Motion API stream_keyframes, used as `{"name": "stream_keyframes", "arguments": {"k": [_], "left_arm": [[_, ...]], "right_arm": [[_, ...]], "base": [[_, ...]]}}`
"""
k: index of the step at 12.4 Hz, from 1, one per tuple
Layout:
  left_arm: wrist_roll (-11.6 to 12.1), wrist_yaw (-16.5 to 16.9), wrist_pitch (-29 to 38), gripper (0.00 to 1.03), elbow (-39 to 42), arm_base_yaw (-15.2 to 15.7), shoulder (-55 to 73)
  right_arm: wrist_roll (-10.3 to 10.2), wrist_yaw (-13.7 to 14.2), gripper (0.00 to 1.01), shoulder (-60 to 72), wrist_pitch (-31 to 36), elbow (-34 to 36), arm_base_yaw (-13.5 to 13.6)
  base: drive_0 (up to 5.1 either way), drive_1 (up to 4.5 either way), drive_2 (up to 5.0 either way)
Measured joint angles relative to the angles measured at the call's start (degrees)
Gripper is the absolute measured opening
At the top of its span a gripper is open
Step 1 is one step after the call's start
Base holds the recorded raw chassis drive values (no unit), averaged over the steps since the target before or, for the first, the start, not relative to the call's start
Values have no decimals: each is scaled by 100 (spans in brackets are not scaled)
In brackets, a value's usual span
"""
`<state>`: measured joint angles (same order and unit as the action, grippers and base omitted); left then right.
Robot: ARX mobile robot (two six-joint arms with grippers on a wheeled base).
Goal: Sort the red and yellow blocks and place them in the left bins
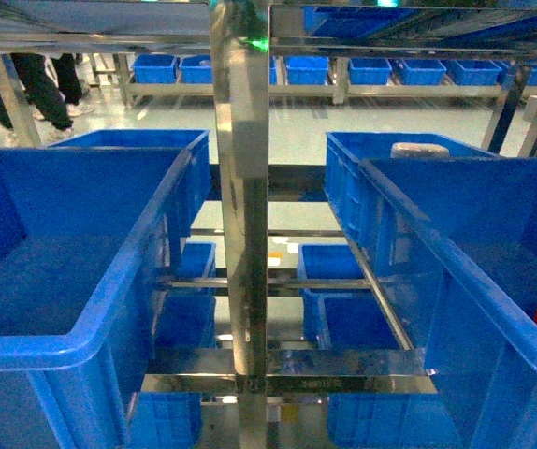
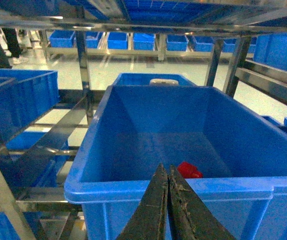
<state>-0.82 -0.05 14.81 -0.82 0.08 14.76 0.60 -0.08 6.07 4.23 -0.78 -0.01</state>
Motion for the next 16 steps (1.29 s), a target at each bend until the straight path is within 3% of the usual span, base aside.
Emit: {"name": "stream_keyframes", "arguments": {"k": [1,3,4,5,6,9,11,12,13,16], "left_arm": [[0,0,-157,2,0,0,-157],[0,0,-444,2,0,0,-433],[0,-9,-774,2,-11,0,-680],[2,-9,-1569,2,-2,0,-1349],[4,-11,-1438,2,-31,-4,-1414],[4,0,-1521,40,-2,-4,-1419],[4,0,-1508,73,-2,-4,-1419],[4,0,-1508,89,-2,-4,-1419],[15,0,-1510,100,-2,-4,-1419],[17,0,-1510,98,-2,-4,-1419]], "right_arm": [[0,0,2,-592,-387,0,0],[0,2,2,-579,-420,0,0],[0,2,2,-577,-450,0,0],[-2,7,2,-579,-450,0,0],[0,-2,2,-577,-446,0,0],[0,4,2,-577,-448,0,0],[0,4,2,-577,-448,0,0],[0,4,11,-579,-448,0,0],[0,4,27,-577,-448,0,0],[0,4,75,-577,-448,0,0]], "base": [[0,0,0],[0,0,0],[0,0,0],[0,0,0],[0,0,0],[0,0,0],[0,0,0],[0,0,0],[0,0,0],[0,0,0]]}}
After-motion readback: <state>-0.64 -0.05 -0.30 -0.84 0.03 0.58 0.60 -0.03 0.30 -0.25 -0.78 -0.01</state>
